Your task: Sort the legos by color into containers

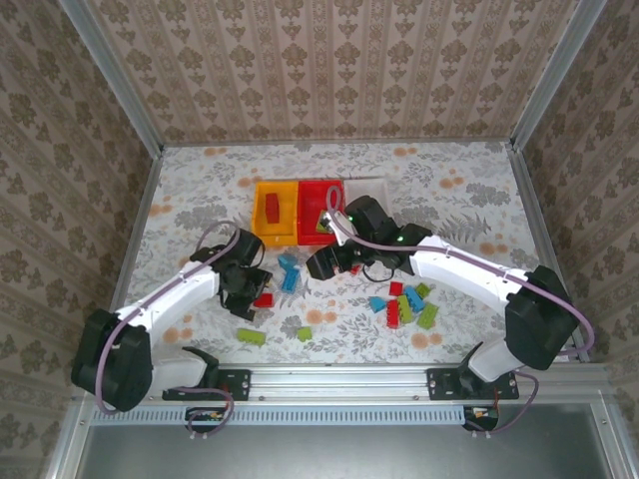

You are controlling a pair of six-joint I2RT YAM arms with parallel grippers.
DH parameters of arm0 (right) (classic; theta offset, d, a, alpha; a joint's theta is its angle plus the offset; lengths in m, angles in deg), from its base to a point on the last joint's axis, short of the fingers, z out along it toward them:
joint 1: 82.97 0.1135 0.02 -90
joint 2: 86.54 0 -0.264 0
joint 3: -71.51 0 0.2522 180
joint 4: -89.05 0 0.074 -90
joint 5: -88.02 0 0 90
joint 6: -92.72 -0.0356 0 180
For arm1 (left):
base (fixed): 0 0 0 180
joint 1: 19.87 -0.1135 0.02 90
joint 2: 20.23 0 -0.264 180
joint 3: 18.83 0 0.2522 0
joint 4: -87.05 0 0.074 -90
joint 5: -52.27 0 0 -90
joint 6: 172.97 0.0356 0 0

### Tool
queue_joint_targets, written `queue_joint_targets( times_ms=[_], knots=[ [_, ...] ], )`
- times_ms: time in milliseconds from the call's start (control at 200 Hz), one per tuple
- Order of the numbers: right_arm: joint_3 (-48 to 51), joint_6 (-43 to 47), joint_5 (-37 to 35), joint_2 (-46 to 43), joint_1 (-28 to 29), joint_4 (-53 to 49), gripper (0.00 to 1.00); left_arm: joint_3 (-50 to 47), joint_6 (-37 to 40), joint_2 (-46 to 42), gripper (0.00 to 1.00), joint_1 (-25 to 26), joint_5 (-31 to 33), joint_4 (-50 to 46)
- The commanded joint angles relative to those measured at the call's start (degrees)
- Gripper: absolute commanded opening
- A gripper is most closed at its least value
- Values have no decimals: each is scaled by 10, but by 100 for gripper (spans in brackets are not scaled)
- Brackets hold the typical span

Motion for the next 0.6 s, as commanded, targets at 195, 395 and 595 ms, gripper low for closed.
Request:
queue_joint_targets(
  times_ms=[195, 395, 595],
  knots=[
    [4, 8, 18, -22, 2, 5, 83, -13, -88, 62, 73, -1, -9, 65],
    [8, 1, 9, -23, 3, 2, 82, -36, -101, 72, 61, 5, -9, 80],
    [11, -8, 0, -28, 2, 3, 81, -32, -84, 68, 36, 5, 9, 80]
  ],
)
